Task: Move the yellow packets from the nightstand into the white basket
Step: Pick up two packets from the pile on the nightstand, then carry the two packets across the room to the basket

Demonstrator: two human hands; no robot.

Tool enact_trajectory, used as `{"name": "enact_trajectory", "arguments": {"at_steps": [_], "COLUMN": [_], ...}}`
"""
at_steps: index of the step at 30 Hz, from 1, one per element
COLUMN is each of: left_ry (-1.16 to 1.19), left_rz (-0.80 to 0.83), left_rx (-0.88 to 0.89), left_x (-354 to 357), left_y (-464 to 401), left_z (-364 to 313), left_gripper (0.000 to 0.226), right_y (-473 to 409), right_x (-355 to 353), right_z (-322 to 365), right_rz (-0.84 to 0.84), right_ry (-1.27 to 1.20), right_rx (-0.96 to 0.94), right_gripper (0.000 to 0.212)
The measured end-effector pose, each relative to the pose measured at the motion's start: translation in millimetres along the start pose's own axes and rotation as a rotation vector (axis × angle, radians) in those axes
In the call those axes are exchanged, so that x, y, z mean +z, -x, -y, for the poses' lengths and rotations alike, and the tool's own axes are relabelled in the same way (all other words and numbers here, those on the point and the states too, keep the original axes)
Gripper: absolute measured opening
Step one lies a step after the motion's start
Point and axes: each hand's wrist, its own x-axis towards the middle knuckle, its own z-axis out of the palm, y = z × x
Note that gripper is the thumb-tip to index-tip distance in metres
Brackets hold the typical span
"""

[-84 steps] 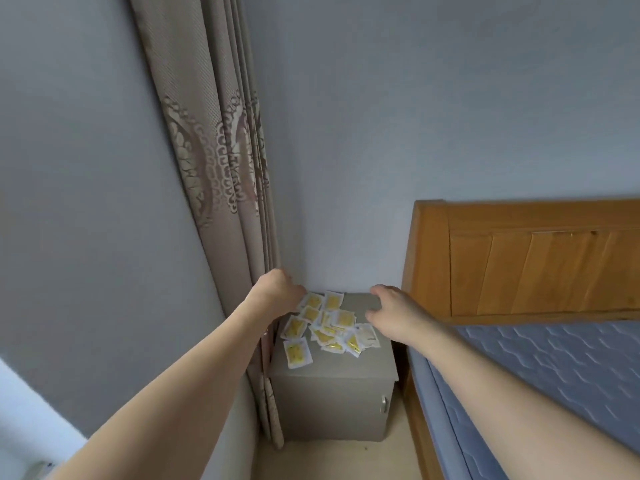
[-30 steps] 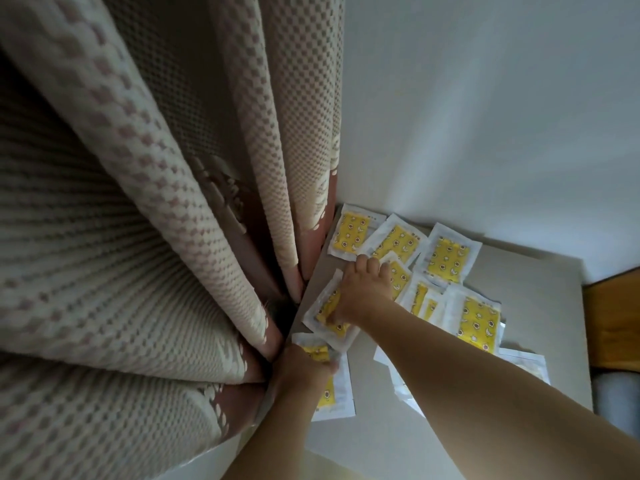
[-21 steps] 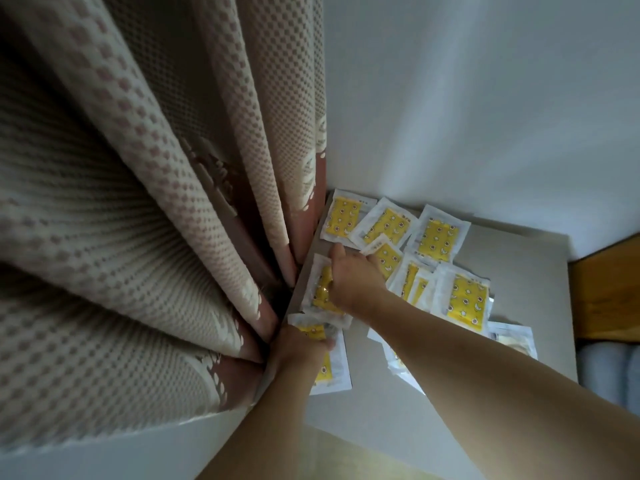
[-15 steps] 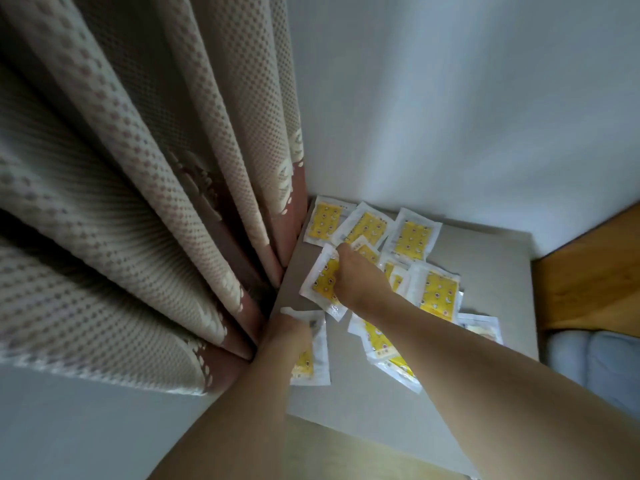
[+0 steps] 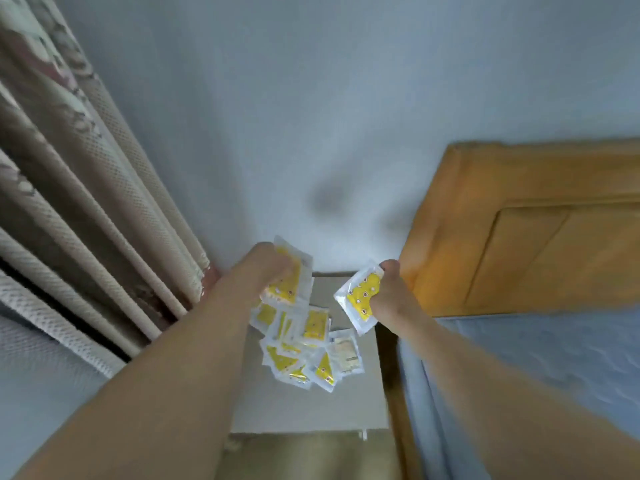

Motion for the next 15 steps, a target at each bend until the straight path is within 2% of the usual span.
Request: {"name": "enact_trajectory", "arguments": {"at_steps": [1, 3, 5, 8, 11, 15], "left_ry": [0.01, 0.042, 0.136, 0.185, 0.194, 0.166], "left_rz": [-0.009, -0.004, 0.074, 0.176, 0.28, 0.496], "left_rx": [0.061, 0.159, 0.278, 0.427, 0.531, 0.604], "left_x": [-4.4, -7.2, -1.9, 13.3, 30.8, 66.4], "left_y": [10.9, 34.2, 54.7, 72.8, 94.1, 126.5], "left_z": [-22.6, -69.1, -108.0, -163.0, -218.9, -279.3], "left_gripper": [0.012, 0.009, 0.004, 0.015, 0.011, 0.012], "right_y": [15.5, 38.3, 55.8, 79.1, 103.2, 145.1], "right_x": [-22.2, -65.0, -106.8, -164.1, -209.3, -250.9], "right_z": [-7.1, -14.4, -14.2, -11.4, -9.5, -21.7], "right_rz": [-0.056, -0.196, -0.284, -0.39, -0.542, -0.746], "right_ry": [-0.058, -0.172, -0.302, -0.435, -0.56, -0.817], "right_rx": [0.026, 0.08, 0.122, 0.105, 0.097, 0.157], "right_gripper": [0.043, 0.036, 0.027, 0.021, 0.017, 0.021]}}
